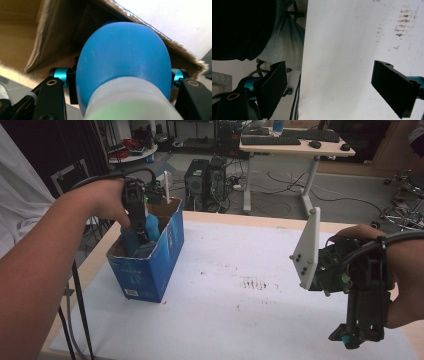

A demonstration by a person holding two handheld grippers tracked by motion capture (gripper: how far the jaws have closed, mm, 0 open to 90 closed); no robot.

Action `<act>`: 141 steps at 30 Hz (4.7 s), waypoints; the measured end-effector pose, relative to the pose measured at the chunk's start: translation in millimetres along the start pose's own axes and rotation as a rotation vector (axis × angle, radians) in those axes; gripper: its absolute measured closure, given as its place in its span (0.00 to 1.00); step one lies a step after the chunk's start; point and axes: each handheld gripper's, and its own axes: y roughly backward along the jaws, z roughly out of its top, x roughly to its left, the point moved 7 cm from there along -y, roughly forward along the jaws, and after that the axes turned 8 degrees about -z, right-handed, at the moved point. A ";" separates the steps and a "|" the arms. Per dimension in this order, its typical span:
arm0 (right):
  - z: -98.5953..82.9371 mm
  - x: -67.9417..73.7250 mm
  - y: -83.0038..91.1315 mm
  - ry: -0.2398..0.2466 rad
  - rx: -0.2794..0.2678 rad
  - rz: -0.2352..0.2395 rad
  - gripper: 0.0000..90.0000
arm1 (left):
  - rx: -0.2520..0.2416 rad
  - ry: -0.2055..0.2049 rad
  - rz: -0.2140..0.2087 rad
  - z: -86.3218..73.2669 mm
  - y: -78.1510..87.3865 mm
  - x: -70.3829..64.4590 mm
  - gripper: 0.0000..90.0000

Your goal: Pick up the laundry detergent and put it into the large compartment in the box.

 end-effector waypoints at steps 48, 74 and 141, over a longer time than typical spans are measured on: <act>3.9 -4.9 -8.0 -0.013 0.024 0.022 0.14 | 0.025 -0.035 -0.018 -0.1 -31.9 9.0 0.37; 3.5 -5.6 -11.6 -0.006 0.010 0.023 0.14 | -0.004 -0.014 -0.004 -4.4 -14.3 6.7 0.25; -5.2 -29.7 -16.5 -0.065 0.000 0.023 0.14 | 0.008 -0.419 0.089 79.8 41.1 -103.3 0.04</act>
